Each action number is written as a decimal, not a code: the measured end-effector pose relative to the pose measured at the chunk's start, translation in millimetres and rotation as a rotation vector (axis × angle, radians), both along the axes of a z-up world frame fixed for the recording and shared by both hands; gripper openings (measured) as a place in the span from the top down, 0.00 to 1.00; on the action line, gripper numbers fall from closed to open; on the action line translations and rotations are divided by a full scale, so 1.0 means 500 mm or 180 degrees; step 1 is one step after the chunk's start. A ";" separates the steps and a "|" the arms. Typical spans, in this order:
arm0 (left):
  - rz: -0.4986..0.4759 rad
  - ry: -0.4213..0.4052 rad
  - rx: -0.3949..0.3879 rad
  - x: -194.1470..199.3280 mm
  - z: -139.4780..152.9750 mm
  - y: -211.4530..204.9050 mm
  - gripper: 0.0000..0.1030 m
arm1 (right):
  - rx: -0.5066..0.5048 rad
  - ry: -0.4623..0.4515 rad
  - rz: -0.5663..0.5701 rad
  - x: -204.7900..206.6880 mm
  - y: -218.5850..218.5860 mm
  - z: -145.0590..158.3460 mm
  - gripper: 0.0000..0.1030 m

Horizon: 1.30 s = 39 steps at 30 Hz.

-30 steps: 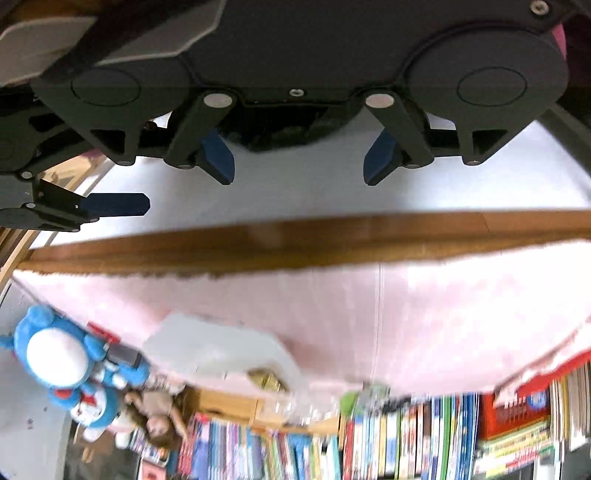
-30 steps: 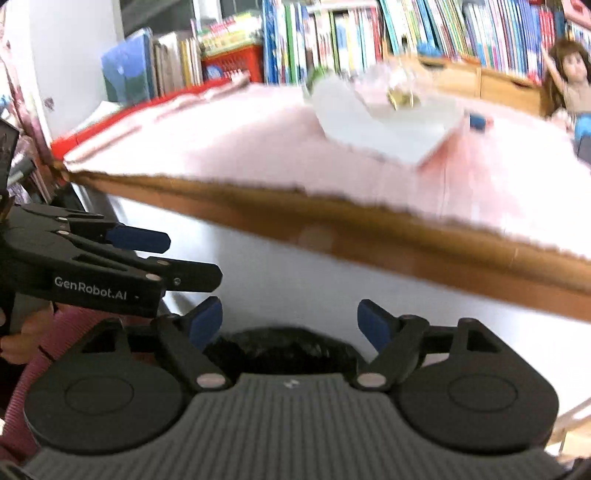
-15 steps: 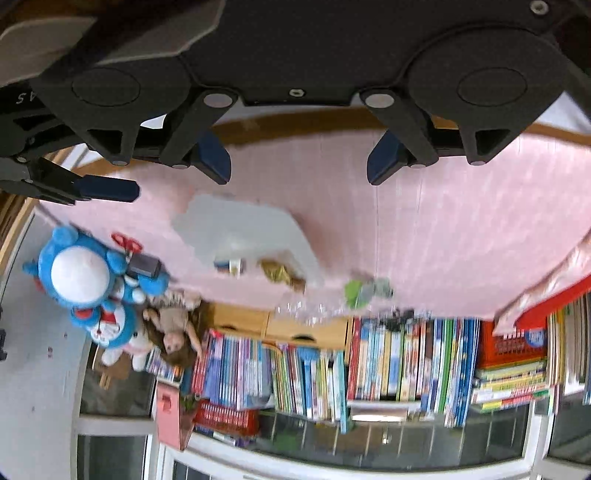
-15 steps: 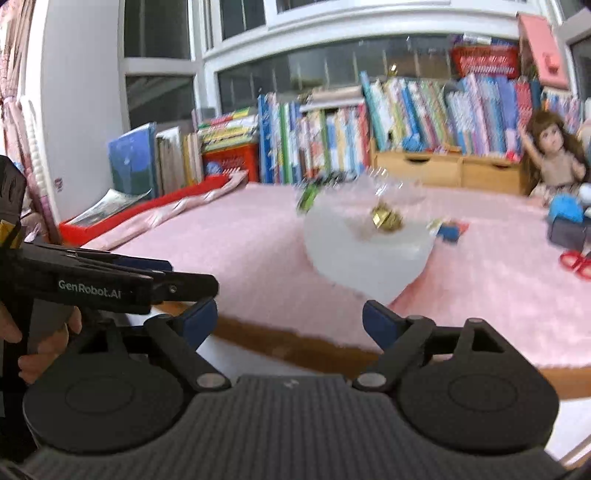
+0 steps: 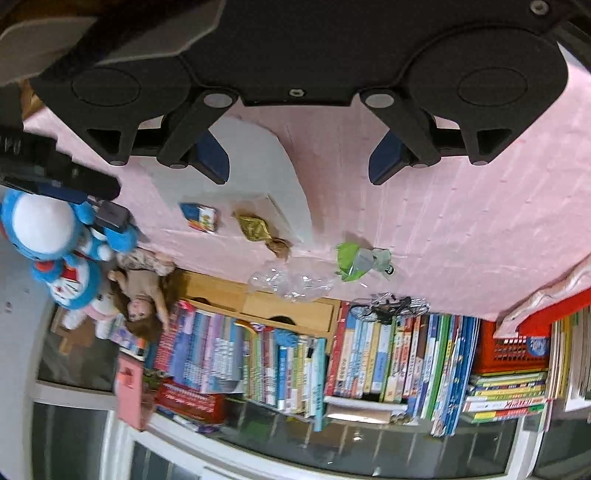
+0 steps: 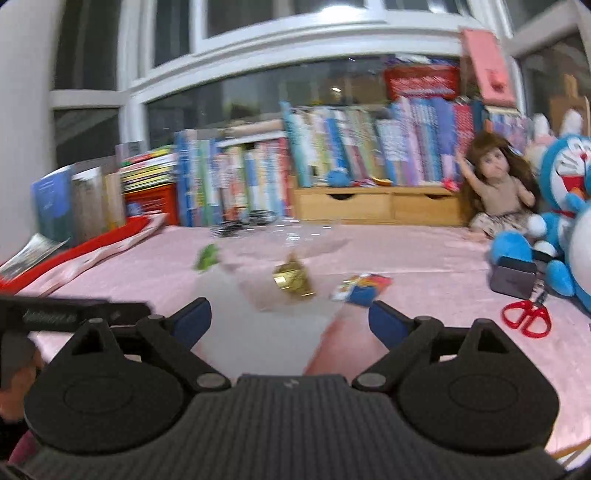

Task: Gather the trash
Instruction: 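Grasp the white paper sheet with the left tool while the right tool grasps the colorful snack packet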

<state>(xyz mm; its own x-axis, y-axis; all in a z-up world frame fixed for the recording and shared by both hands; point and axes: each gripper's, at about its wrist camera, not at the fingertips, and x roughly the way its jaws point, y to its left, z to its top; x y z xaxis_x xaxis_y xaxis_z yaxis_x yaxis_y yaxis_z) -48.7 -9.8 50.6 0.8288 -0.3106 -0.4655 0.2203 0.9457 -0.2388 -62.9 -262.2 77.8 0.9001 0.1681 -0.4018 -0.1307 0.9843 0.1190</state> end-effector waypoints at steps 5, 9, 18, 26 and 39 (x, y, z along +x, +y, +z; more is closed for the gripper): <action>0.0106 0.0131 0.0034 0.082 -0.038 -0.037 0.21 | 0.0073 0.0194 -0.0217 0.119 -0.047 -0.021 0.06; 0.0154 0.0262 0.0054 0.132 -0.063 -0.059 0.21 | 0.0147 0.0373 -0.0307 0.209 -0.068 -0.043 0.06; 0.0133 0.0423 0.0003 0.191 -0.103 -0.089 0.26 | 0.0033 0.0765 -0.0261 0.332 -0.051 -0.108 0.06; 0.0139 0.0375 -0.0179 0.199 -0.107 -0.098 0.33 | -0.0038 0.0960 -0.0262 0.376 -0.043 -0.145 0.11; -0.0009 0.0297 -0.0276 0.182 -0.113 -0.115 0.94 | 0.0038 0.0870 -0.0289 0.364 -0.046 -0.145 0.45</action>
<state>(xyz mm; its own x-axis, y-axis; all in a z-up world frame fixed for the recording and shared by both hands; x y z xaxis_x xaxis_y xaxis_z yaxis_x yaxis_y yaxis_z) 42.4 -67.3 -6.0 0.7821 -0.3554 -0.5119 0.1960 0.9200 -0.3393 118.8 -285.3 5.5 0.7702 0.0979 -0.6302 -0.0035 0.9888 0.1494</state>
